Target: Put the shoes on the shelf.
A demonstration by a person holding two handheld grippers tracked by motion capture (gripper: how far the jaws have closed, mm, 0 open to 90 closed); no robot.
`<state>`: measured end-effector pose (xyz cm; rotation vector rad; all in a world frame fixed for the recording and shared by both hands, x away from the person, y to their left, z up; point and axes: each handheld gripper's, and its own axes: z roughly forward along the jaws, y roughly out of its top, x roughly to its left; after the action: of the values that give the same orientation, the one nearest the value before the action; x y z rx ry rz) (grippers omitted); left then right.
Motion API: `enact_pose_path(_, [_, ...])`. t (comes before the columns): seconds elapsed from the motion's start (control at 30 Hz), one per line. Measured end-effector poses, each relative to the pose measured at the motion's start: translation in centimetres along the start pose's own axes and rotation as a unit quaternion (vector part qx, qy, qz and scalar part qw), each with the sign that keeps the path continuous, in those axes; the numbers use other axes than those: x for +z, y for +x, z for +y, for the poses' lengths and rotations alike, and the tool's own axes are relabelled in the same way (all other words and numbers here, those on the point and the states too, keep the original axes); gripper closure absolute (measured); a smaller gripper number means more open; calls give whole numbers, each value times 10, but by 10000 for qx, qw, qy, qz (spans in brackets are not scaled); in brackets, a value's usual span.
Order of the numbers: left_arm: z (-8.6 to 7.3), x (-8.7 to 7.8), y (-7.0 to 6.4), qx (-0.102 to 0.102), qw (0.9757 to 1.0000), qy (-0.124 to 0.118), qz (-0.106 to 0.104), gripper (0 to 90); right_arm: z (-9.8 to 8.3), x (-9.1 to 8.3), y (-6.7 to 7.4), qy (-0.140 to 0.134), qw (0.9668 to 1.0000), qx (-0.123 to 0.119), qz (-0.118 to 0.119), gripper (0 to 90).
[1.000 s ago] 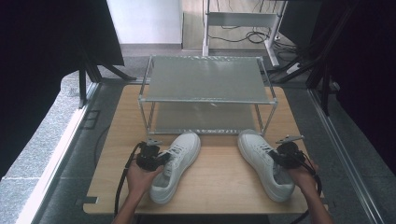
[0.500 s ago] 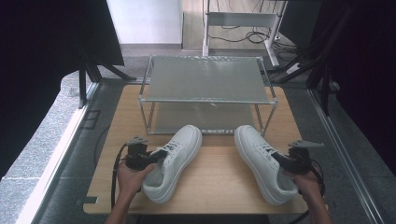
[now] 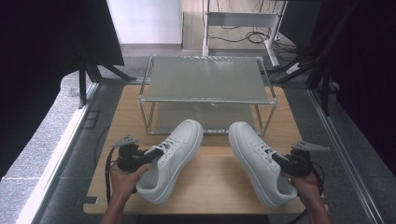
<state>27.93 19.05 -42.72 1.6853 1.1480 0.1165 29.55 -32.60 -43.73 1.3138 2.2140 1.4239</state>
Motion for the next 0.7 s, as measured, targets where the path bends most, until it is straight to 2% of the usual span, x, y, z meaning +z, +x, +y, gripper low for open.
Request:
enact_pose_path(0.1, [2,-3,-2,38,9999,-103,-60,826,2,-1,4,-71,10000,-37,37,871])
enact_pose_path(0.23, [4,-9,-7,171,9994,-293,-36,826,3,-3,5,-244,9997,51,54,871])
enact_pose_path(0.33, [6,-12,-7,153,9991,-372,-90,826,4,-6,5,-382,9992,115,58,871])
enact_pose_path(0.37, [7,-15,-6,82,9987,-468,-205,826,5,-7,5,-443,9989,153,74,871])
enact_pose_path(0.47, [9,-18,-6,16,9978,-583,-314,826,6,-10,5,-547,9982,219,132,871])
enact_pose_path(0.57, [12,-21,-7,7,9972,-648,-366,826,8,-10,7,-620,9976,235,178,871])
enact_pose_path(0.7, [19,-27,-10,11,9953,-821,-523,826,11,-11,10,-679,9972,242,207,871])
